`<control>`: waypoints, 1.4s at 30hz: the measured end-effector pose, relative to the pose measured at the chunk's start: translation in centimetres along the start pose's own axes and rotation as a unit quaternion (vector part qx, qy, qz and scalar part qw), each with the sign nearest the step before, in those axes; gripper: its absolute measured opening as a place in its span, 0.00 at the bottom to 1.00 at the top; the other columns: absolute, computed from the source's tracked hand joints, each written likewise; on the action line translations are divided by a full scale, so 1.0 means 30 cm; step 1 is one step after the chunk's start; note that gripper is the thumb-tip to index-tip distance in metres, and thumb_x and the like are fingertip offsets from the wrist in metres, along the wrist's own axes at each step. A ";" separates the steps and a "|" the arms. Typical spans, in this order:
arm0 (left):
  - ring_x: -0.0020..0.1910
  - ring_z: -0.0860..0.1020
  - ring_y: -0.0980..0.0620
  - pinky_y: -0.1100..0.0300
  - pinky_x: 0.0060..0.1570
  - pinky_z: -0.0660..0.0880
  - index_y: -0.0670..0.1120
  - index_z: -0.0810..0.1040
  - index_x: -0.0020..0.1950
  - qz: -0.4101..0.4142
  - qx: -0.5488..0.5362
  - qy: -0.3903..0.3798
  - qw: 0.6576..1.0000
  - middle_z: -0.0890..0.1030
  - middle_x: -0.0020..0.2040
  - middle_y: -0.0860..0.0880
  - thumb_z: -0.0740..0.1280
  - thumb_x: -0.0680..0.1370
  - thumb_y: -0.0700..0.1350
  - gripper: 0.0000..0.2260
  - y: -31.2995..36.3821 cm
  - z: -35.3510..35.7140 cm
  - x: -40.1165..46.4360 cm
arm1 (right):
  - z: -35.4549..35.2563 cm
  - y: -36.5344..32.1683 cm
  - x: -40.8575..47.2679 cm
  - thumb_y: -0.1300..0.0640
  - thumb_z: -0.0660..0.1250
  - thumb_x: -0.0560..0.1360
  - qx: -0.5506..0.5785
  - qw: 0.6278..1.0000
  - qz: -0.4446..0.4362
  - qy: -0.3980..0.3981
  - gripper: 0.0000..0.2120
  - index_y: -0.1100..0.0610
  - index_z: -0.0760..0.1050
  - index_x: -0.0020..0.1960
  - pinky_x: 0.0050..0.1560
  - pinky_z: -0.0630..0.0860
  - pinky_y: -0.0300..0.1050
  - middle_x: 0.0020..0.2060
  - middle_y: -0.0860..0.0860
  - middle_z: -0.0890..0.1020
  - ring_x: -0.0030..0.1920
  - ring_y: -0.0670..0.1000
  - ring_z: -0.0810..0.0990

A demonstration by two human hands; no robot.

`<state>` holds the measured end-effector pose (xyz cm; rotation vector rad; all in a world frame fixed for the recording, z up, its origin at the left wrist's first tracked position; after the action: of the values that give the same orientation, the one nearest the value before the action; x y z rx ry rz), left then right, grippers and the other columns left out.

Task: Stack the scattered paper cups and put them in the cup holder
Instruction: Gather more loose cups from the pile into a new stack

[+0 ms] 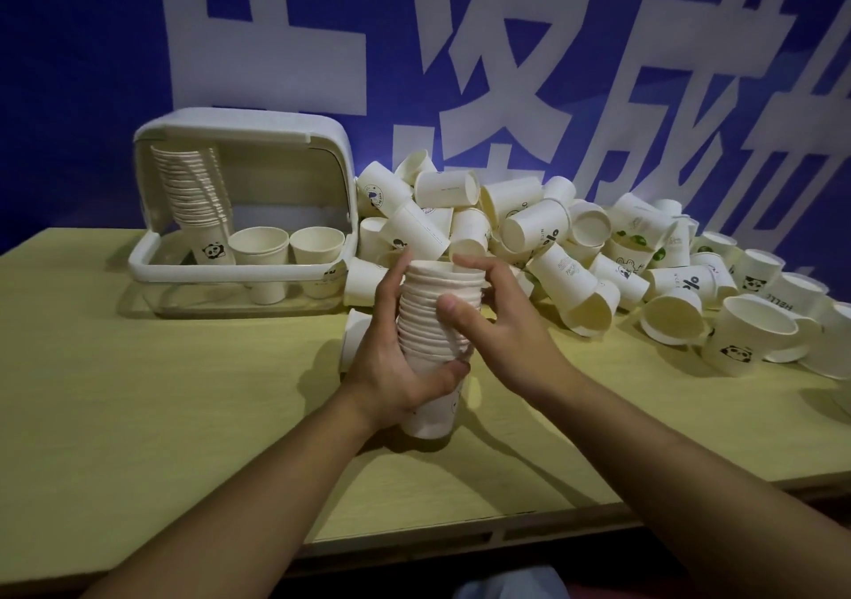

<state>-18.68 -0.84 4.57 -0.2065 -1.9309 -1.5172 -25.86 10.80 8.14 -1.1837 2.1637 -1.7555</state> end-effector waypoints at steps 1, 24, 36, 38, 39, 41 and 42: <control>0.57 0.82 0.51 0.61 0.50 0.80 0.56 0.55 0.77 -0.003 0.003 -0.001 1.000 0.74 0.66 0.44 0.77 0.65 0.47 0.46 0.006 -0.010 0.004 | -0.003 -0.004 0.007 0.40 0.70 0.71 -0.002 1.000 0.000 -0.004 0.27 0.46 0.69 0.68 0.50 0.75 0.31 0.57 0.39 0.77 0.54 0.35 0.77; 0.62 0.78 0.57 0.60 0.55 0.78 0.73 0.59 0.70 -0.070 0.151 0.108 0.980 0.73 0.69 0.54 0.76 0.63 0.57 0.41 0.047 -0.549 -0.180 | 0.269 0.030 0.146 0.46 0.77 0.71 -0.314 0.916 -0.091 -0.230 0.37 0.40 0.63 0.74 0.55 0.79 0.44 0.68 0.46 0.74 0.58 0.46 0.77; 0.64 0.73 0.67 0.67 0.61 0.74 0.80 0.54 0.69 -0.064 0.180 -0.052 0.980 0.67 0.63 0.78 0.76 0.63 0.60 0.44 0.054 -0.322 -0.071 | 0.143 -0.169 0.163 0.48 0.75 0.72 0.077 0.995 -0.064 0.010 0.33 0.37 0.61 0.70 0.46 0.82 0.39 0.62 0.46 0.73 0.56 0.45 0.79; 0.65 0.73 0.65 0.65 0.61 0.75 0.78 0.54 0.71 -0.051 0.178 -0.044 0.982 0.68 0.65 0.75 0.76 0.63 0.59 0.44 0.049 -0.304 -0.064 | 0.153 -0.157 0.141 0.45 0.75 0.70 0.081 0.995 -0.060 0.012 0.34 0.36 0.61 0.71 0.47 0.82 0.39 0.61 0.44 0.74 0.57 0.46 0.80; 0.65 0.74 0.63 0.62 0.61 0.76 0.76 0.54 0.72 -0.046 0.178 -0.044 0.982 0.68 0.66 0.72 0.76 0.63 0.59 0.45 0.043 -0.294 -0.063 | 0.153 -0.148 0.131 0.45 0.75 0.70 0.079 0.995 -0.059 0.017 0.34 0.36 0.61 0.70 0.48 0.82 0.38 0.59 0.41 0.74 0.57 0.46 0.80; 0.65 0.75 0.60 0.58 0.61 0.77 0.72 0.53 0.75 -0.039 0.169 -0.046 0.984 0.70 0.67 0.69 0.77 0.64 0.59 0.47 0.032 -0.274 -0.061 | 0.155 -0.131 0.116 0.46 0.75 0.70 0.082 0.995 -0.055 0.019 0.34 0.36 0.61 0.70 0.49 0.82 0.39 0.58 0.38 0.73 0.57 0.45 0.80; 0.64 0.76 0.60 0.59 0.59 0.78 0.73 0.52 0.75 -0.038 0.162 -0.045 0.985 0.70 0.66 0.69 0.77 0.64 0.58 0.48 0.030 -0.264 -0.057 | 0.157 -0.120 0.112 0.46 0.75 0.71 0.086 0.995 -0.049 0.016 0.34 0.36 0.62 0.70 0.51 0.82 0.40 0.59 0.39 0.74 0.58 0.45 0.80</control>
<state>-13.75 -7.31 5.12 -0.0585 -2.2478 -1.2332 -23.88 4.93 11.00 -1.2466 1.9536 -1.9682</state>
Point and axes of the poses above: each hand's wrist, its own x-axis towards the middle knuckle, its own z-axis out of the palm, y = z × x, the point moved 6 cm from there along x, towards the middle knuckle
